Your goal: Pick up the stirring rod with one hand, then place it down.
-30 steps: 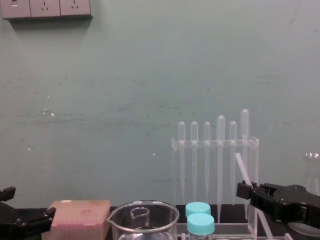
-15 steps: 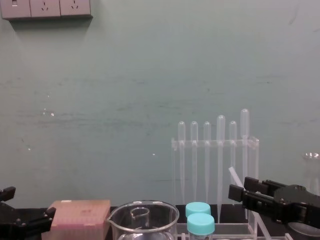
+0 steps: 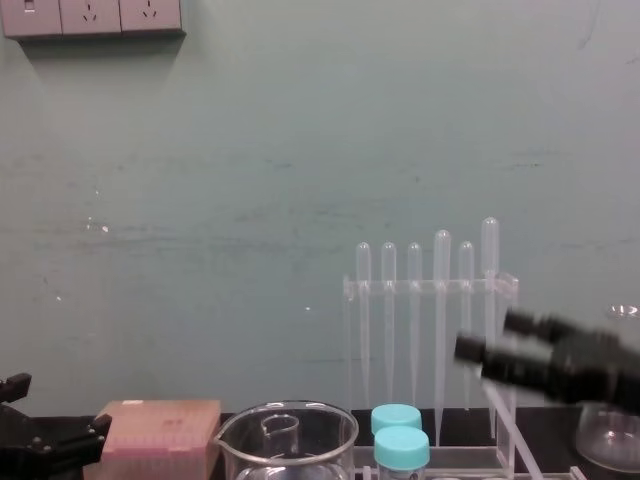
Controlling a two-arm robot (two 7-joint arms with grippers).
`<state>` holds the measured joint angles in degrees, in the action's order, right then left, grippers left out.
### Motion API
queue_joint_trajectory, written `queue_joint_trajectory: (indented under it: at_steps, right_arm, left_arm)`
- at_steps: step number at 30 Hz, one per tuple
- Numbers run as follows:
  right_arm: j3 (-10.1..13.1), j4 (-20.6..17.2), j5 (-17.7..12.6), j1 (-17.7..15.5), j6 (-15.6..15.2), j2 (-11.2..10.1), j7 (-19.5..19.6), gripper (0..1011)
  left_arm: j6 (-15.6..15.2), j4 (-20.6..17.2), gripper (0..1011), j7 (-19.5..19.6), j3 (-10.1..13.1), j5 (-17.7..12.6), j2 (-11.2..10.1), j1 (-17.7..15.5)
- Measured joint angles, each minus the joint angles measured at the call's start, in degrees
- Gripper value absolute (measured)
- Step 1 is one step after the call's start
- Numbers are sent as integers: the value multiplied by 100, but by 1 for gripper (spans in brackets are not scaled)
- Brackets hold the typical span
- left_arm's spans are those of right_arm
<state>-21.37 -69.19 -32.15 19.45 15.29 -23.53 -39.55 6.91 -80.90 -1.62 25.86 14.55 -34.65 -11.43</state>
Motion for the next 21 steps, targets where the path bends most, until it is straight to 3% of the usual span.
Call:
queue_joint_trajectory:
  at_steps: [4,8,9,12,15,16,21]
  right_arm:
    - [239,-403,198,-137,413,-2,355,1003]
    - [533,-786,422,-308,530,-1,926,1003]
    - [659,-913,506,-386,447,-6,1215,1003]
    - [840,-1048,565,-520,184,-21,1596,1003]
    - [1039,-1186,686,-766,-308,-93,2080,1003]
    - [1039,-1186,686,-766,-308,-93,2080,1003]
    - [1162,-1330,726,-1103,-1115,-182,2398,1003]
  left_arm:
    - [0,0,1000,0,0,0,0,0]
    - [0,0,1000,0,0,0,0,0]
    - [0,0,1000,0,0,0,0,0]
    - [0,0,1000,0,0,0,0,0]
    - [0,0,1000,0,0,0,0,0]
    - [0,0,1000,0,0,0,0,0]
    - [0,0,1000,0,0,0,0,0]
